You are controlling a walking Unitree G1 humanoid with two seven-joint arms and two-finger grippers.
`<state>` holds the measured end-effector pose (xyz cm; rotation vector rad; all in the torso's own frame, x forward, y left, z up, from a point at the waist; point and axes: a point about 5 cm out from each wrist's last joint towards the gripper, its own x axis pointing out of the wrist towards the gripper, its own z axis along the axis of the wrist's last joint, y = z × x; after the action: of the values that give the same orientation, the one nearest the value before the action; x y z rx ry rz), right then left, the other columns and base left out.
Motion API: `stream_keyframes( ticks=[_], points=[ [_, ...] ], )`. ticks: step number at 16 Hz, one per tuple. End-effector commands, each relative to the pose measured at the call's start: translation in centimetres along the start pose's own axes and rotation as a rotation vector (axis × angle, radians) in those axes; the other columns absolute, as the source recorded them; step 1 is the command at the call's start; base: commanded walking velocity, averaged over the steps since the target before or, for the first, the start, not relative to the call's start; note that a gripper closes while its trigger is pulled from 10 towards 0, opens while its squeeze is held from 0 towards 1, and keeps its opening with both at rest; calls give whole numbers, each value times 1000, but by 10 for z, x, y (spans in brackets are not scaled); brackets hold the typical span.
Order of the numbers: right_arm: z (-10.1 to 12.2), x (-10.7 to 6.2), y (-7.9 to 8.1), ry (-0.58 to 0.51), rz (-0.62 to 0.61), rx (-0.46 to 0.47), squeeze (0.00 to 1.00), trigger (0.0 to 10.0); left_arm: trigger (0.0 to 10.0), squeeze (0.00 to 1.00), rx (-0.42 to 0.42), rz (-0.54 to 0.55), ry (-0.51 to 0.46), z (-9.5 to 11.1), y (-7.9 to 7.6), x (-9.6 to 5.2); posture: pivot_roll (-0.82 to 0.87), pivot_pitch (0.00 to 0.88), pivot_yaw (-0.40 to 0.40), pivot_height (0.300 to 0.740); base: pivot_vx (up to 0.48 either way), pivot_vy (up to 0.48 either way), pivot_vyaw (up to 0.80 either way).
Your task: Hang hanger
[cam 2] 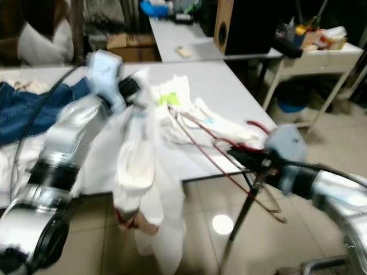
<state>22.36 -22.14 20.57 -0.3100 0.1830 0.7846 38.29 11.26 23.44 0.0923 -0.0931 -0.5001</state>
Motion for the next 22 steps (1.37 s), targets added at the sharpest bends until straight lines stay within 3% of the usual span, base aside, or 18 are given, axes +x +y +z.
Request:
stream_keyframes(
  ticks=[1, 5, 7, 11, 12, 15, 19, 21, 22],
  points=[
    [11, -6, 3, -21, 48, -37, 0, 10000, 10000, 0, 30, 44, -9, 5, 18, -1, -179, 0, -1, 740, 364, 0, 0],
    [24, -28, 7, -34, 143, -36, 0, 10000, 10000, 0, 55, 46, 2, 13, 25, 18, -190, 0, 2, 740, 368, 0, 0],
    [26, -29, 8, -34, 159, -39, 0, 10000, 10000, 0, 61, 53, -1, 17, 27, 22, -190, 0, 2, 740, 368, 0, 0],
    [39, -30, 11, -90, 213, -44, 0, 10000, 10000, 0, 125, 88, -43, 48, 39, 30, -190, 0, 0, 740, 376, 0, 0],
    [39, -27, 14, -85, 230, -42, 0, 10000, 10000, 0, 125, 59, -89, 64, 35, 34, -192, 0, 0, 740, 360, 0, 0],
    [33, -14, 13, -61, 230, -54, 0, 10000, 10000, 0, 93, -33, -163, 85, 26, 38, -187, 0, 6, 740, 104, 0, 0],
    [32, 13, 15, -62, 287, -74, 0, 10000, 10000, 0, 85, -172, -227, 108, 22, 31, -176, 0, -2, 740, 0, 0, 0],
    [30, 39, 5, -53, 273, -120, 0, 10000, 10000, 0, 85, -266, -242, 121, 13, 25, -165, 0, -16, 740, 0, 0, 0],
    [31, 44, 2, -54, 266, -132, 0, 10000, 10000, 0, 86, -282, -248, 124, 10, 24, -165, 0, -16, 740, 0, 0, 0]
  ],
)
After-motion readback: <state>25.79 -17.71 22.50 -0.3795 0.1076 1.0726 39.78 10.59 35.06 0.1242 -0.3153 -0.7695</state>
